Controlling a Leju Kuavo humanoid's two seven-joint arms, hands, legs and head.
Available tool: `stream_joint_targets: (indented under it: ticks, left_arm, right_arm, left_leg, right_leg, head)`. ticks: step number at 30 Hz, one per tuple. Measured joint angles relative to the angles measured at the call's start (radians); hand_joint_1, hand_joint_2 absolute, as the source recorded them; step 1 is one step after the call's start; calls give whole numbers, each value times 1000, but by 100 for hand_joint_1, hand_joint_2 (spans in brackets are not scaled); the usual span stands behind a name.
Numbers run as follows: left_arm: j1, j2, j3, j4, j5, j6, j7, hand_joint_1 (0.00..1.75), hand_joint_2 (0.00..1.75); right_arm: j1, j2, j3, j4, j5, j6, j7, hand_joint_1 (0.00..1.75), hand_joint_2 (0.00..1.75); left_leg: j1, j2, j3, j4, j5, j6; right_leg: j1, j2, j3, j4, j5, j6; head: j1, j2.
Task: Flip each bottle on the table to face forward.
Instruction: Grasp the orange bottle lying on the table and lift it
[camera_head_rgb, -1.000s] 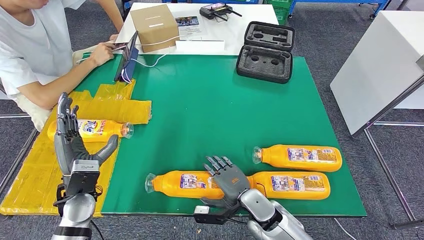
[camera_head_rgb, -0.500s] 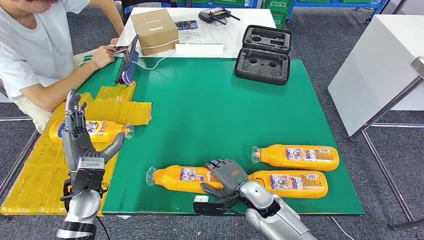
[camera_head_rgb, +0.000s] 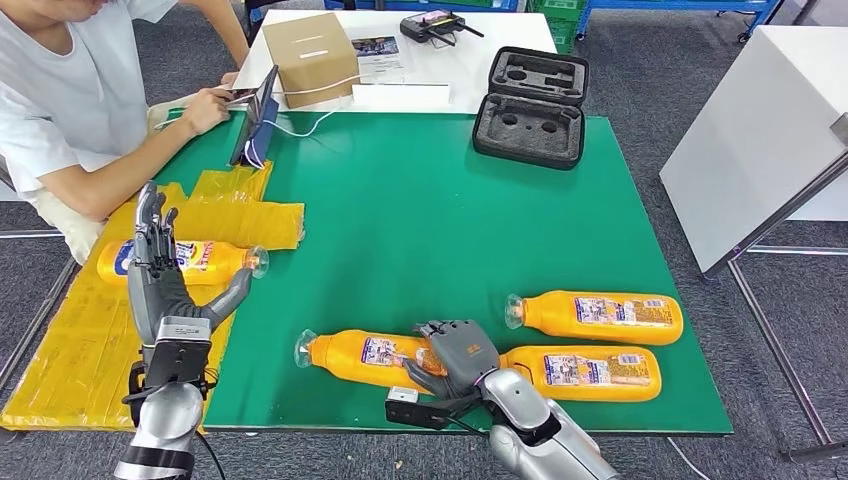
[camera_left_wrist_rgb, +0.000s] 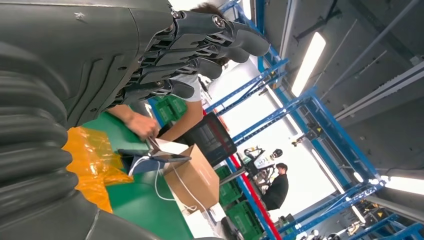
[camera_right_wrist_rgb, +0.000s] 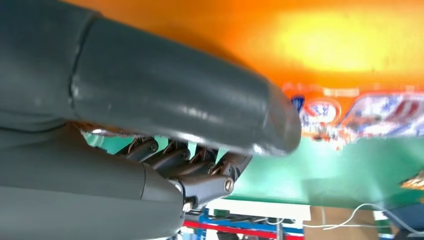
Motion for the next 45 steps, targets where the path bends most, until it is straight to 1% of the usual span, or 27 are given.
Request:
stream_joint_targets:
  ticks: [3,5,7,9,12,15,18,23,26,28,31,33,35,36,37,40,42,45]
  left_arm:
    - [4,0,0,-6,0,-2,2,0,175]
    - [7,0,0,-9,2,-6,4,0,175]
    - [12,0,0,-17,11,-24,11,0,175]
    - [20,0,0,-27,22,-63,32,0,175]
    - [32,0,-3,-34,55,-150,72,0,175]
    - [48,3,-16,-46,140,-254,80,0,175]
    - [65,13,-43,-69,190,-347,89,0,175]
    - [89,39,-90,-95,251,-468,104,0,175]
    - [107,54,-122,-110,279,-523,95,0,175]
    - [118,64,-144,-124,289,-544,86,0,175]
    - [127,73,-168,-139,293,-553,81,0,175]
    - [130,78,-179,-144,294,-555,81,0,175]
    - [131,81,-185,-146,298,-555,79,0,175]
    - [132,82,-186,-146,300,-555,79,0,175]
    - [132,82,-187,-146,302,-555,79,0,175]
    - [136,83,-186,-150,303,-554,79,0,175]
    - [139,83,-186,-155,304,-554,79,0,175]
    - [142,83,-185,-160,305,-556,80,0,175]
  right_arm:
    - [17,7,-15,-20,3,-4,0,175,0]
    - [30,11,-28,-33,2,-26,-5,175,87]
    - [55,22,-52,-60,-6,-90,-26,175,175]
    - [91,39,-87,-105,-32,-174,-61,175,175]
    - [146,70,-158,-202,-121,-274,-136,175,175]
    - [193,98,-225,-286,-198,-327,-211,175,175]
    - [224,118,-275,-338,-239,-355,-258,175,175]
    - [250,136,-316,-378,-279,-369,-293,175,175]
    - [262,141,-328,-392,-351,-344,-321,175,175]
    - [267,143,-333,-401,-401,-317,-339,175,175]
    - [272,145,-339,-409,-432,-294,-353,175,175]
    - [273,147,-340,-411,-437,-286,-356,168,175]
    - [273,148,-341,-412,-426,-269,-349,100,175]
    - [272,147,-340,-411,-410,-253,-335,70,175]
    - [272,146,-339,-410,-384,-232,-312,30,131]
    - [265,136,-330,-401,-285,-167,-230,0,0]
    - [256,128,-319,-390,-225,-140,-203,0,0]
    - [241,118,-282,-379,-142,-107,-191,0,0]
  left_leg:
    - [0,0,-2,0,0,0]
    - [0,0,-3,0,0,0]
    - [0,0,-4,0,0,0]
    - [0,0,-5,0,0,0]
    - [0,0,-6,0,0,0]
    - [0,0,-7,0,0,0]
    - [0,0,-8,0,0,0]
    - [0,0,-8,0,0,0]
    - [0,0,-8,0,0,0]
    - [0,0,-8,0,0,0]
    - [0,0,-8,0,0,0]
    - [0,0,-8,0,0,0]
    - [0,0,-8,0,0,0]
    - [0,0,-8,0,0,0]
    - [0,0,-8,0,0,0]
    - [0,0,-9,0,0,0]
    - [0,0,-9,0,0,0]
    - [0,0,-9,0,0,0]
  right_leg:
    - [0,0,-2,0,0,0]
    - [0,0,-3,0,0,0]
    - [0,0,-4,0,0,0]
    - [0,0,-5,0,0,0]
    - [0,0,-6,0,0,0]
    - [0,0,-7,0,-1,0]
    - [0,0,-8,0,-1,0]
    - [0,0,-8,0,0,0]
    - [0,0,-8,0,0,0]
    - [0,0,-8,0,0,0]
    - [0,0,-8,0,-1,0]
    - [0,0,-8,0,-1,0]
    - [0,0,-8,0,-1,0]
    - [0,0,-8,0,-1,0]
    - [0,0,-8,0,-1,0]
    - [0,0,-8,0,0,0]
    - [0,0,-8,0,0,0]
    - [0,0,-8,0,0,0]
  head:
    - [0,0]
    - [0,0]
    - [0,0]
    - [0,0]
    - [0,0]
    - [0,0]
    - [0,0]
    - [0,0]
    - [0,0]
    - [0,0]
    - [0,0]
    - [0,0]
    - [0,0]
    - [0,0]
    - [0,0]
    - [0,0]
    - [0,0]
    - [0,0]
